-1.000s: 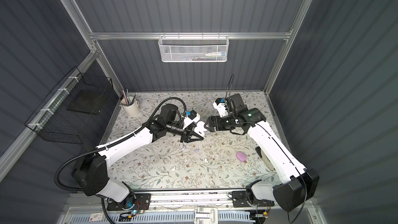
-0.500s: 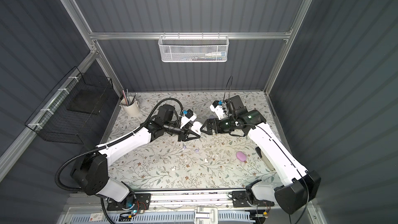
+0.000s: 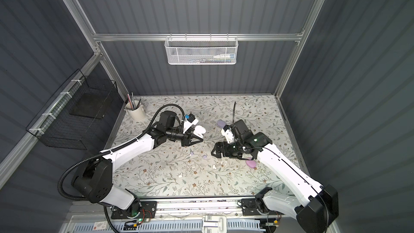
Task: Insert wireless bluetooth earbuds into charging case
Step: Pick up the wireless bluetooth earbud from the bottom-center of the table.
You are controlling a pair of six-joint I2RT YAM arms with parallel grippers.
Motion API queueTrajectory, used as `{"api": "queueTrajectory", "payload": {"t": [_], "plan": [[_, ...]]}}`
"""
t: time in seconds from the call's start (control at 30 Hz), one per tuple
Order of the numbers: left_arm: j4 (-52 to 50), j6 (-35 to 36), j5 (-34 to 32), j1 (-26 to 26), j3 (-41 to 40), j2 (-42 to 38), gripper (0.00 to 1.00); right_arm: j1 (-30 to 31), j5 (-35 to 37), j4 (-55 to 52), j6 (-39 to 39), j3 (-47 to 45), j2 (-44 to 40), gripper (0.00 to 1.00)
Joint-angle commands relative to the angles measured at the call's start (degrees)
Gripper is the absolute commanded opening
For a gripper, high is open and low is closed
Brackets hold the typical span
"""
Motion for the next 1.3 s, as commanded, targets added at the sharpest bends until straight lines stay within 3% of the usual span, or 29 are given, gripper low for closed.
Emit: {"api": "queueTrajectory", "payload": {"t": [0.0,0.2,0.73,1.27], "plan": [[2.58,-0.92,-1.27,0.75,-1.53,-3.22,0.24,2.28,8.85,4.12,7.54,-2.65,0.53,0.89],[6.02,-2.29,-2.02,2.18,-4.64,-5.07,0.24,4.94,12.99,7.69,11.17,-4.88,6.71,0.81],[5.8,-2.24,-0.6,4.43,-5.11,-6.72,0.24,11.57,15.34,6.0,12.79,2.88,26.82,0.57],[3.9,-1.57,0.48,5.27,-5.24,-7.7,0.24,12.93,17.44,3.29,13.57,5.53,33.24,0.45]]}}
